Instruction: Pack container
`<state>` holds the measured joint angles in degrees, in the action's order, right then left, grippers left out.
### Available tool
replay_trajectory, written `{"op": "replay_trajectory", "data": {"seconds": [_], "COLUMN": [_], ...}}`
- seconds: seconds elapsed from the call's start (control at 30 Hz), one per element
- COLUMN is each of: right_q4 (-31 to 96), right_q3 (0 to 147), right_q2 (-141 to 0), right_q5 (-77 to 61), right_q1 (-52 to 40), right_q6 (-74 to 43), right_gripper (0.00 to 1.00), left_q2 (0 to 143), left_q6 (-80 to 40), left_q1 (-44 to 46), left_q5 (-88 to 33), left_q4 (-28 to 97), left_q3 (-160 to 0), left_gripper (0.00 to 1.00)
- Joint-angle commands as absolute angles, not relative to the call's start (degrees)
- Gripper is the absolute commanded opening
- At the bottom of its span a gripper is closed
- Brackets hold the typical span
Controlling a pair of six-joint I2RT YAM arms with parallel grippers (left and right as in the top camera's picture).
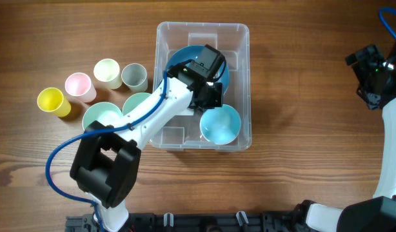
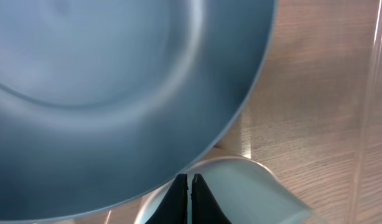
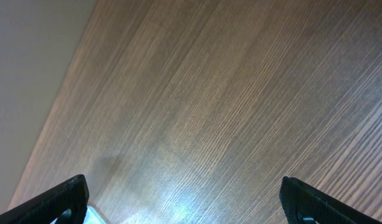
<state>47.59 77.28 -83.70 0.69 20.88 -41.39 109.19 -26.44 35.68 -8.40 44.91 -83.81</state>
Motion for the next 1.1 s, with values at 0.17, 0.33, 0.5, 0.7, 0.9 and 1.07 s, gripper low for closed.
{"op": "replay_trajectory", "data": {"seconds": [0.17, 0.33, 0.5, 0.7, 0.9, 1.07], "right_q4": [47.57, 47.57, 47.57, 47.57, 47.57, 47.57], "right_q3": [77.14, 77.14, 77.14, 77.14, 77.14, 77.14], "right_q2": [-84.44, -84.44, -84.44, -84.44, -84.44, -84.44], "right_q5": [1.28, 1.28, 1.28, 1.28, 1.28, 1.28], "right_q1": [20.71, 20.71, 20.71, 20.71, 20.71, 20.71], "right_q6": [-42.17, -42.17, -42.17, -42.17, -42.17, -42.17], "right_gripper": [1.0, 1.0, 1.0, 1.0, 1.0, 1.0], "left_q2": [109.95, 106.85, 101.71, 101.67, 101.69, 102.13], "left_q6": [-26.17, -27.88, -26.74, -23.97, -19.07, -9.06], "left_q1": [40.84, 37.69, 36.91, 38.59, 39.18, 39.27], "left_q5": [-8.14, -3.79, -6.57, -6.35, -4.75, -4.4], "left_q4": [45.28, 46.59, 48.34, 54.17, 56.42, 56.45], "left_q3": [-83.46, -84.47, -84.49, -84.49, -84.38, -83.46], "left_gripper": [0.08, 0.12, 0.29, 0.41, 0.42, 0.4]}}
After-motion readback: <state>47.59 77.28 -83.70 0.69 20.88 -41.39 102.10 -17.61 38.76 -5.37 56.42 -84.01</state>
